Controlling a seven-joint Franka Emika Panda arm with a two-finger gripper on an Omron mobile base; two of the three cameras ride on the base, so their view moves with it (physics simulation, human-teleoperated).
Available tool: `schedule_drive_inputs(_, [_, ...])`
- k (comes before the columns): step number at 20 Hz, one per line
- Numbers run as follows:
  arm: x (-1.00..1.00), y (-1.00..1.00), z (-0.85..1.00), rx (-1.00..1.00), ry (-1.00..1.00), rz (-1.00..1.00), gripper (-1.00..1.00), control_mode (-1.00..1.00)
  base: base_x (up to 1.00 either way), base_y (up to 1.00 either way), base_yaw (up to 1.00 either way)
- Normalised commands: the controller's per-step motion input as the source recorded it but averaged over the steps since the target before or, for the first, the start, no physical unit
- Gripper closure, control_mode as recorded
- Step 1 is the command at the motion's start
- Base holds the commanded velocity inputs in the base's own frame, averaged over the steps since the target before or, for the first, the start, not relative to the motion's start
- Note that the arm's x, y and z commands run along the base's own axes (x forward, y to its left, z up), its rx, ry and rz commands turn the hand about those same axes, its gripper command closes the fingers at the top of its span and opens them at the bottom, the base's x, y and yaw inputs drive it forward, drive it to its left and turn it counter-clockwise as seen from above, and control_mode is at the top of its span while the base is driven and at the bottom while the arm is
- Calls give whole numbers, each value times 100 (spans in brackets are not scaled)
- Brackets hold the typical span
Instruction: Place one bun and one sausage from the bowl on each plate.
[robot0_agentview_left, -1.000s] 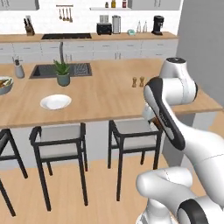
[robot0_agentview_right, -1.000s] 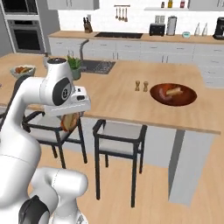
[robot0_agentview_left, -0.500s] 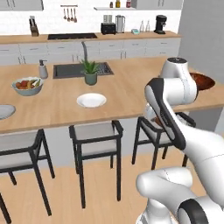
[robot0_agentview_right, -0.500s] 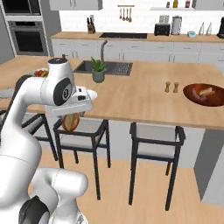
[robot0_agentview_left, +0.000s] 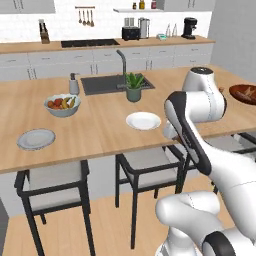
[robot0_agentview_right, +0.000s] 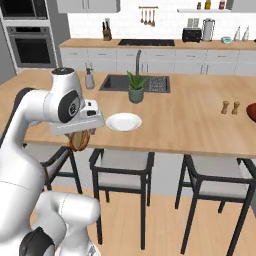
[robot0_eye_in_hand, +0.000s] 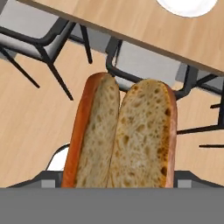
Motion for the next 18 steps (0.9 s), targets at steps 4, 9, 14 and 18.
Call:
schedule_drive_inputs(4, [25, 0, 0, 0, 0, -4, 100, -100, 75, 8, -12])
schedule_drive_inputs(9, [100, 0, -16, 0, 0, -10, 100, -100, 0, 0, 0])
schedule_drive_inputs(14, [100, 9, -75, 0, 0, -2, 100, -100, 0, 0, 0])
schedule_drive_inputs(18, [100, 12, -91, 1, 0, -1, 100, -100, 0, 0, 0])
